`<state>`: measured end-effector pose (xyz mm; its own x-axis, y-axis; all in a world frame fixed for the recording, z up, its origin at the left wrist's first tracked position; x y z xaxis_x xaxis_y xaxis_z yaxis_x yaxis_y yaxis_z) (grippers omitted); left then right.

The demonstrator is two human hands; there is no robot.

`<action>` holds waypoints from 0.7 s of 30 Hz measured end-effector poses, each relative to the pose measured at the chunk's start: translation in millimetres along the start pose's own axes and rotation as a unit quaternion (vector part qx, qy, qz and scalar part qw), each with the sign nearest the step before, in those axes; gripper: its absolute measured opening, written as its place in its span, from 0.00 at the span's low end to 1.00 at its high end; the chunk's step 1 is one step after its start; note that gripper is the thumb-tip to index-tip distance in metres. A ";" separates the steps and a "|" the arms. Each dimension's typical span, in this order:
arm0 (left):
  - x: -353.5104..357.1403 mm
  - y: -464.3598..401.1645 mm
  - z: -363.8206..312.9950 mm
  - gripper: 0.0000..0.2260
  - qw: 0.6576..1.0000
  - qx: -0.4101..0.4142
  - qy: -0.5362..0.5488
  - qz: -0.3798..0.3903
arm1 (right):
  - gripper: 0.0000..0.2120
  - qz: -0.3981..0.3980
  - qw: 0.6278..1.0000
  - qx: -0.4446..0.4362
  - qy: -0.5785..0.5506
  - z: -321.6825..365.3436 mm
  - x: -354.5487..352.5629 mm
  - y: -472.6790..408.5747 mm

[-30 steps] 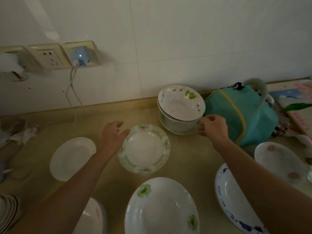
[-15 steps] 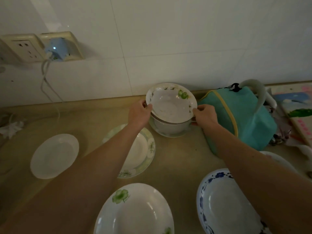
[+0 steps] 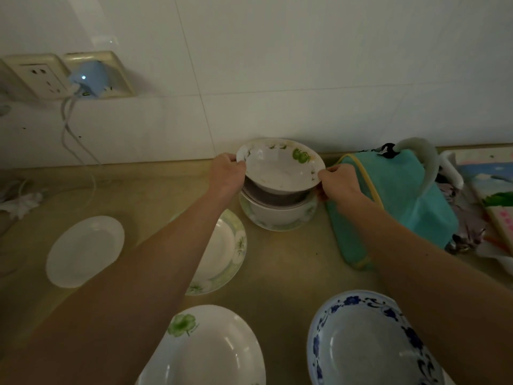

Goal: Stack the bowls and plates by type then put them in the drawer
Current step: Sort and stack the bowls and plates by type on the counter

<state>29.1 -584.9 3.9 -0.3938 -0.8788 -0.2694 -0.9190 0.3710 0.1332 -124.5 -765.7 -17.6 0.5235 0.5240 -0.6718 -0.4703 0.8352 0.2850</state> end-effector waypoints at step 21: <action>-12.3 8.8 -30.9 0.09 0.952 -0.139 0.270 0.033 | 0.12 0.079 0.968 -0.070 -0.227 24.6 -25.9 1.5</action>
<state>26.4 -580.1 37.9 -0.3158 -0.9099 0.2691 -0.8223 0.4039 0.4008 -121.3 -773.9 17.1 0.6805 0.6889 -0.2495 -0.6449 0.7248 0.2424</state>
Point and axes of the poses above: each hand's wrist, its own y-axis away from the middle knuckle, its own x-axis out of the palm, z = x × y, the point moved 2 cm from there along -y, towards the middle knuckle, and after that the axes turned 15 degrees about y, right-handed, at the moved point
